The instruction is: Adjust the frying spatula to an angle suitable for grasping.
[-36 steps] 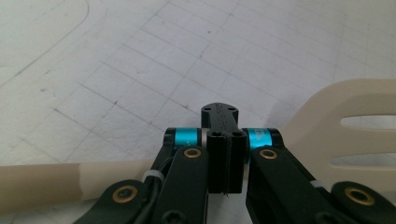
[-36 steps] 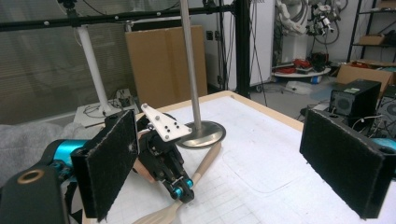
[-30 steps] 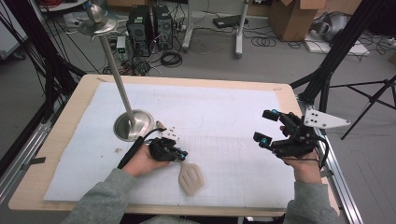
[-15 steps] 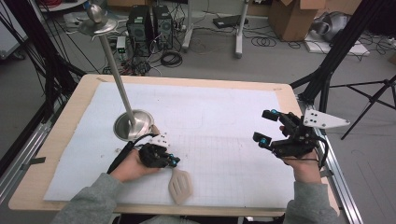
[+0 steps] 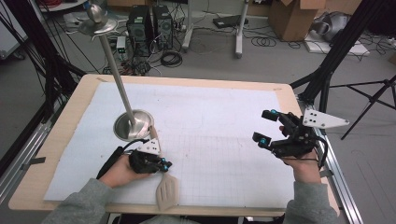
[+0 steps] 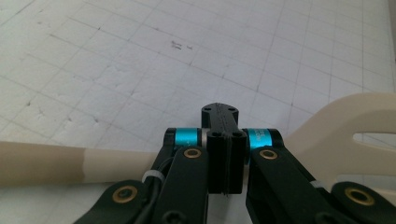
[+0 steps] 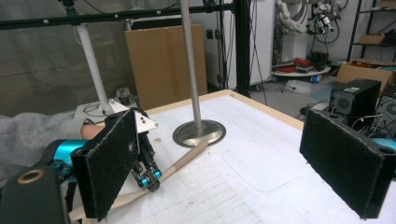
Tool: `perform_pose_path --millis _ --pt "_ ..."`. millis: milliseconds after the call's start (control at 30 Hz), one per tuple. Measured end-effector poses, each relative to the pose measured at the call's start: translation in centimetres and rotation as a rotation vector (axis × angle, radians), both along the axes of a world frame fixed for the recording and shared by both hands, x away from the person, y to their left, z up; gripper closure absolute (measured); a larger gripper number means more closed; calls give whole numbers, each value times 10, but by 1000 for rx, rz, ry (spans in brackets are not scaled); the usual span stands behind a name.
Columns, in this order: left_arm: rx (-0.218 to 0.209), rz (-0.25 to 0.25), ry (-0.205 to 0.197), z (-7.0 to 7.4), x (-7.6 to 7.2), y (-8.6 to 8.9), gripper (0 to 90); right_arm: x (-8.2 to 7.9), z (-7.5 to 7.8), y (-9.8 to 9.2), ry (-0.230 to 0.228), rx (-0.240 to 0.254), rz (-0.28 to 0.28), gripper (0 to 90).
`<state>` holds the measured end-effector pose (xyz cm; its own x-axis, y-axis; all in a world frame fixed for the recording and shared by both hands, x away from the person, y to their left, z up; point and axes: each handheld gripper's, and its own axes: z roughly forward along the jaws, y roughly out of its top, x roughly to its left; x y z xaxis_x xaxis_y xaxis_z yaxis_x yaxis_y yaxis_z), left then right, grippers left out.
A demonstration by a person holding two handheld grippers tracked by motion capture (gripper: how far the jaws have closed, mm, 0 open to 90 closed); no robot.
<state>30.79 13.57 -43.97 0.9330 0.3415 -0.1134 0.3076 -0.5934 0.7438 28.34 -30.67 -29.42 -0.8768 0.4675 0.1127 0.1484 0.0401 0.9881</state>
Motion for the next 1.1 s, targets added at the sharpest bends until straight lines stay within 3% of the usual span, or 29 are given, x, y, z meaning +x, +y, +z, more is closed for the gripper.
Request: perform_pose_path --millis 100,267,367,500,633,733,900,1100 --pt "-4 3 6 0 -2 4 900 1 0 1 -6 -1 -2 108" --pt "-49 10 33 -3 -1 11 900 1 -1 2 2 -5 1 108" --pt "-87 16 16 0 0 15 900 1 -1 3 3 -5 4 108" --pt "-136 97 -55 10 3 29 899 3 -1 2 -1 0 3 108" --pt "-151 200 -75 11 12 45 899 4 -2 4 10 -10 8 108" --pt "-141 245 -71 8 18 56 899 5 -2 6 4 -13 12 108" --pt "-85 303 -48 -1 26 70 898 6 -3 7 10 -18 14 108" --pt "-61 334 -33 -8 33 69 898 7 -4 8 13 -26 12 108"
